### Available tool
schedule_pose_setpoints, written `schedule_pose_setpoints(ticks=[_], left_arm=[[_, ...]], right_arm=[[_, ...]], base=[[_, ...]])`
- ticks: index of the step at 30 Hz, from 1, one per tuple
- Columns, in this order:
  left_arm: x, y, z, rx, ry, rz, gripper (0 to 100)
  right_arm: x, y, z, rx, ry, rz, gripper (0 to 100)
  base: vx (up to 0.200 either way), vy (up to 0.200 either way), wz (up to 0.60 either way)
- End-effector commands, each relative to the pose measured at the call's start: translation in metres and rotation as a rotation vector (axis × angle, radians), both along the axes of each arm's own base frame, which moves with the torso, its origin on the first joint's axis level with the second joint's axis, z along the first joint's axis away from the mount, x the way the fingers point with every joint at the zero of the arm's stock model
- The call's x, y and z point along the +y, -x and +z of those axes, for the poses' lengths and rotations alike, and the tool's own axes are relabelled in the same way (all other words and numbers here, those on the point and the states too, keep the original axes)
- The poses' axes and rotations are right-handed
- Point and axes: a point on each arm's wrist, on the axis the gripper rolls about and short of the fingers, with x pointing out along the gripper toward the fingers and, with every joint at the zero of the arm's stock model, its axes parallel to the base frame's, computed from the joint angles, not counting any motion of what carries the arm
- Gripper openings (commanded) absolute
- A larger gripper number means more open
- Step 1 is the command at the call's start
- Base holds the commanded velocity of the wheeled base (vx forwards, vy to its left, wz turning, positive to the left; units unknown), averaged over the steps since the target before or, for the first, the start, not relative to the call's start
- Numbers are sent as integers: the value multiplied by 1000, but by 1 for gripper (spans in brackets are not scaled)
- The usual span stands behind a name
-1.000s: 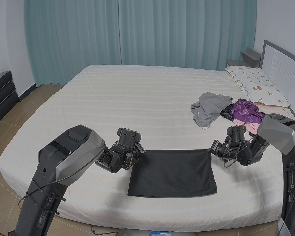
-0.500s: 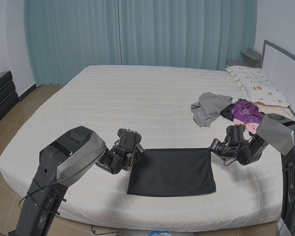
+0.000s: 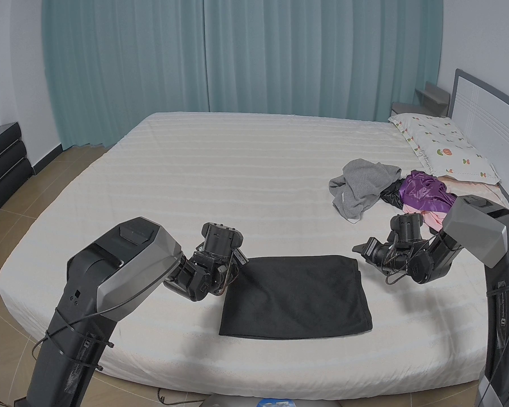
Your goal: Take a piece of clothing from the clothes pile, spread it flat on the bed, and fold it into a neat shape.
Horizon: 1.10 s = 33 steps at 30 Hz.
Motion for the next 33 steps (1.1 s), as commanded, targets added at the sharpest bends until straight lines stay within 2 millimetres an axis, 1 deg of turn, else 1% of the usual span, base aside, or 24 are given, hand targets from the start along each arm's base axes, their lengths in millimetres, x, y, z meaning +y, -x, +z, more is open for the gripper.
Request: schedule_pose_setpoints(ticks=[1,2,3,5,7,9,10,11,12,14,16,17,18,22,24,25,26,27,29,33], left_arm=[[0,0,2,-1,0,1,0],[1,0,1,5,-3,1,0],[1,0,2,5,-2,0,0],[1,0,1,11,0,1,0],[1,0,1,11,2,0,0],[1,0,2,11,5,0,0],[1,0,2,11,6,1,0],[2,0,2,11,6,2,100],[2,0,2,11,6,2,100],[3,0,3,11,6,4,100],[4,-1,3,13,8,7,100],[5,-1,4,12,11,10,100],[5,-1,4,12,11,10,100],[9,2,18,11,76,48,100],[12,3,21,11,85,49,100],[19,8,27,33,99,57,100],[20,8,27,36,99,59,100],[29,18,33,59,106,69,100],[36,27,38,93,131,36,100],[42,36,49,124,180,-26,100]], right_arm=[[-2,3,10,-11,-8,-6,100],[-4,8,14,-6,-13,-7,100],[-4,8,14,-4,-12,-8,100],[-8,24,20,25,-17,-3,100],[-10,33,21,42,-35,-6,100],[-12,40,23,35,-63,-16,100],[-15,47,27,16,-96,-37,100],[-16,51,29,0,-114,-51,100],[-16,53,29,-3,-118,-55,100],[-19,70,29,2,-143,-76,100],[-20,81,27,16,-142,-81,100],[-20,85,27,23,-142,-81,100],[-20,85,27,23,-142,-81,100],[-21,103,24,57,-193,-127,100],[-22,106,25,54,-207,-137,100],[-25,116,27,47,-248,-168,100],[-25,116,28,46,-251,-170,100],[-27,125,31,46,-285,-192,100],[-27,134,29,59,-297,-196,100],[-28,136,28,42,-313,-198,100]], base=[[0,0,0],[0,0,0],[0,0,0],[0,0,0],[0,0,0],[0,0,0],[0,0,0],[0,0,0],[0,0,0],[0,0,0],[0,0,0],[0,0,0],[0,0,0],[0,0,0],[0,0,0],[0,0,0],[0,0,0],[0,0,0],[0,0,0],[0,0,0]])
